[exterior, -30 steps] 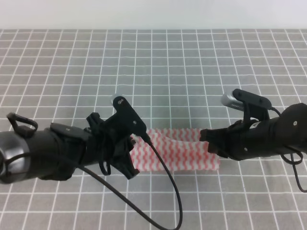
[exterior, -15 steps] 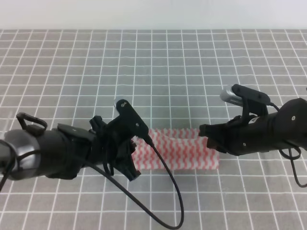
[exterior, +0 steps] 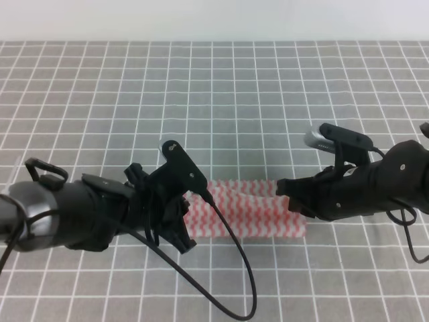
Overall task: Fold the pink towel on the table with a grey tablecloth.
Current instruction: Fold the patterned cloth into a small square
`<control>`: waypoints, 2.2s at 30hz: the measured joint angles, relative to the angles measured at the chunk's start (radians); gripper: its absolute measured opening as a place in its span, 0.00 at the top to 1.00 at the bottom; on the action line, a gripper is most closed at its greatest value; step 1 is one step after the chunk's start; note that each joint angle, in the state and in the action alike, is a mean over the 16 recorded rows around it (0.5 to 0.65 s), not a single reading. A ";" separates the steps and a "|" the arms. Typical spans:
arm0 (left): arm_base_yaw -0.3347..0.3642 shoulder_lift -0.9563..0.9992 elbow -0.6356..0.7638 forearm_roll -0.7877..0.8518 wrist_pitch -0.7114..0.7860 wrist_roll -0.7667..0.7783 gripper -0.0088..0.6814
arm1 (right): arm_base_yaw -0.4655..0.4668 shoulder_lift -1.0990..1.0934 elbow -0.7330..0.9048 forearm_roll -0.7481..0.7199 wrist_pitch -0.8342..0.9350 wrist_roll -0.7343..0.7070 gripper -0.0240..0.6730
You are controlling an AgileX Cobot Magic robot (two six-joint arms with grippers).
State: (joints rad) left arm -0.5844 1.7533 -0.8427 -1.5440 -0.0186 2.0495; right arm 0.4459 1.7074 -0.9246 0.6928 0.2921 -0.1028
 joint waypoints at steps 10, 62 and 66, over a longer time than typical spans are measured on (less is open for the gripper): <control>0.000 -0.001 0.000 0.000 -0.001 0.000 0.99 | 0.000 0.009 -0.004 0.001 -0.003 -0.001 0.99; -0.001 0.072 -0.049 -0.200 0.073 0.028 0.99 | 0.000 0.013 -0.009 0.019 -0.104 -0.004 0.57; -0.001 0.071 -0.049 -0.200 0.073 0.034 0.99 | 0.000 0.012 -0.019 0.008 -0.099 -0.005 0.54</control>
State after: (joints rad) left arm -0.5855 1.8241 -0.8913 -1.7437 0.0542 2.0832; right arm 0.4460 1.7193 -0.9434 0.7009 0.1931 -0.1080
